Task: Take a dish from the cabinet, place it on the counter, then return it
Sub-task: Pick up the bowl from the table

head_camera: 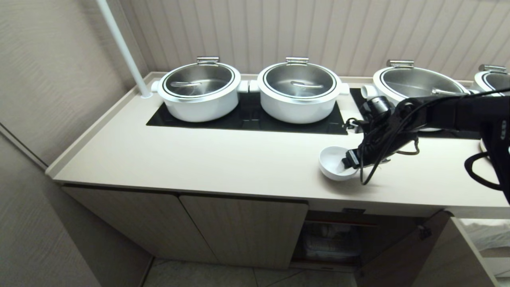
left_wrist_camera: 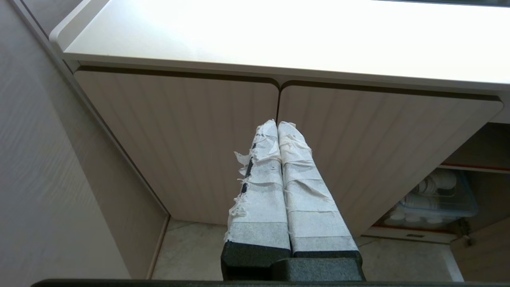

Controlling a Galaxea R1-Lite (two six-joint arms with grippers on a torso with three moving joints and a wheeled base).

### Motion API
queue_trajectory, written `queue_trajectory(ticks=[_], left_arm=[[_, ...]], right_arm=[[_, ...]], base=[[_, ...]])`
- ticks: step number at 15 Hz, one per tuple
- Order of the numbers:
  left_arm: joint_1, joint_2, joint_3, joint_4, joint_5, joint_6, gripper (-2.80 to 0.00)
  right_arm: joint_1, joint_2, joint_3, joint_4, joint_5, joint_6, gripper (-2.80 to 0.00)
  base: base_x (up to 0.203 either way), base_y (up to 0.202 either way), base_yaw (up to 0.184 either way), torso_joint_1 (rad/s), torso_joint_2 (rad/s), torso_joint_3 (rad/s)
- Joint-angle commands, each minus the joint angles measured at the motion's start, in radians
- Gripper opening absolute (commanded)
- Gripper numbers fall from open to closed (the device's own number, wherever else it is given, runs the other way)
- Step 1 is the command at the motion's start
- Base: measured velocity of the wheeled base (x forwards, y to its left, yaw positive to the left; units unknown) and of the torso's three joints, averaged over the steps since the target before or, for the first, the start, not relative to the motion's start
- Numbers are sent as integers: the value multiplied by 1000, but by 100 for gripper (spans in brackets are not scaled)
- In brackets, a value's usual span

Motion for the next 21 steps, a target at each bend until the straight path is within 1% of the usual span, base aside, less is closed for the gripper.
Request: queue_trajectory(ticks=[1,3,4,7,9,10,11,16,20,21], left_arm=[[0,0,1,-1,2,-1,-280],[0,0,0,-1,1,-1,-280],[0,0,0,-1,1,-1,-280],[0,0,1,-1,1,-1,-280],[0,0,1,-1,1,-1,-280],[0,0,0,-1,1,-1,-280],[0,0,1,-1,1,-1,-280],[0,0,1,-1,1,-1,-280],[0,0,1,-1,1,-1,-280],[0,0,0,-1,1,-1,-280]], right_arm=[[3,3,0,2,1,-1,0],[3,4,0,2,1,-2,0],[5,4,0,3,1,-1,-280],[6,7,-1,0,1,-2,-280],[8,11,0,3,-31,-1,-280],[12,14,0,4,-82,11,-280],[16,15,0,2,-104,39,-280],[23,7,0,6,-105,60,-280],[32,-6,4,9,-108,117,-280],[32,-10,6,9,-106,120,-280]], base=[[0,0,0,0,0,0],[0,0,0,0,0,0],[0,0,0,0,0,0],[0,0,0,0,0,0],[0,0,0,0,0,0],[0,0,0,0,0,0],[0,0,0,0,0,0],[0,0,0,0,0,0],[0,0,0,0,0,0],[0,0,0,0,0,0]])
